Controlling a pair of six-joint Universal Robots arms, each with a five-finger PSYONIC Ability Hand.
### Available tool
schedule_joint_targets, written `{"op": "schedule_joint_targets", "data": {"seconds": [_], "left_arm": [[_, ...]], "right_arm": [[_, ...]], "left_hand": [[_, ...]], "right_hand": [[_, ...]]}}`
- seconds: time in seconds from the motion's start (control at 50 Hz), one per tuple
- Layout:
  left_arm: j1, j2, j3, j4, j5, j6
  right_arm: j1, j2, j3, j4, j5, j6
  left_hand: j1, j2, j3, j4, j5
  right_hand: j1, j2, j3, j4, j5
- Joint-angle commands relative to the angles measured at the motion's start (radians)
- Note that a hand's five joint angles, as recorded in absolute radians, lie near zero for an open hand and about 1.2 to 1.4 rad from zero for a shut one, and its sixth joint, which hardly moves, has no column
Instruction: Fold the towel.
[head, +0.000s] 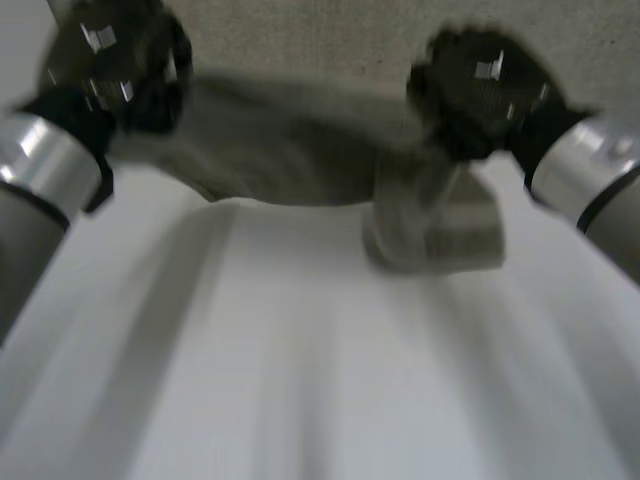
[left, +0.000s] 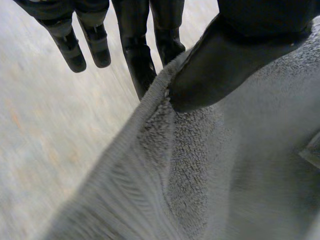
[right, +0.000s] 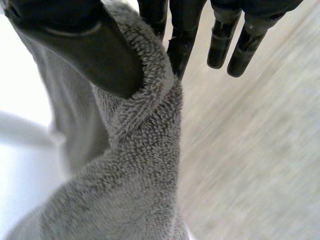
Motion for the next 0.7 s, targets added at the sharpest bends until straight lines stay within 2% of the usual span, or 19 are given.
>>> {"op": "schedule_joint_targets", "data": {"seconds": [0.02, 0.12, 0.2, 0.24, 0.28, 0.4, 0.52, 0.7], "left_arm": [[0.037, 0.002, -0.229, 0.038, 0.055, 0.005], [0.074, 0.004, -0.337, 0.095, 0.09, 0.005], [0.11, 0.004, -0.377, 0.134, 0.104, 0.006], [0.118, 0.004, -0.377, 0.136, 0.104, 0.006], [0.121, 0.004, -0.375, 0.136, 0.104, 0.005], [0.132, 0.01, -0.365, 0.136, 0.103, 0.005], [0.158, 0.047, -0.377, 0.136, 0.106, 0.001], [0.166, 0.044, -0.403, 0.145, 0.106, 0.001]], "right_arm": [[-0.014, 0.032, 0.167, 0.077, 0.009, -0.1], [-0.065, 0.055, 0.297, 0.073, 0.008, -0.121], [-0.077, 0.101, 0.305, 0.071, 0.012, -0.117], [-0.083, 0.118, 0.302, 0.07, 0.017, -0.114], [-0.088, 0.144, 0.29, 0.059, 0.046, -0.085], [-0.106, 0.17, 0.262, 0.034, 0.126, 0.019], [-0.131, 0.184, 0.265, 0.037, 0.158, 0.035], [-0.143, 0.191, 0.328, 0.037, 0.16, 0.035]], "left_hand": [[0.09, 0.065, -0.058, -0.066, 0.051], [0.09, 0.065, -0.058, -0.066, 0.051], [0.09, 0.065, -0.058, -0.066, 0.051], [0.09, 0.065, -0.058, -0.066, 0.051], [0.09, 0.065, -0.058, -0.066, 0.051], [0.09, 0.065, -0.058, -0.066, 0.051], [0.09, 0.065, -0.058, -0.066, 0.051], [0.09, 0.065, -0.058, -0.066, 0.051]], "right_hand": [[0.065, 0.136, -0.053, -0.076, 0.046], [0.065, 0.136, -0.053, -0.076, 0.046], [0.049, 0.119, -0.053, -0.076, 0.03], [-0.045, 0.025, -0.053, -0.076, -0.064], [-0.372, -0.302, -0.053, -0.076, -0.391], [-0.658, -0.588, -0.053, -0.076, -0.677], [-0.706, -0.635, -0.053, -0.076, -0.725], [-0.67, -0.6, -0.053, -0.076, -0.689]]}}
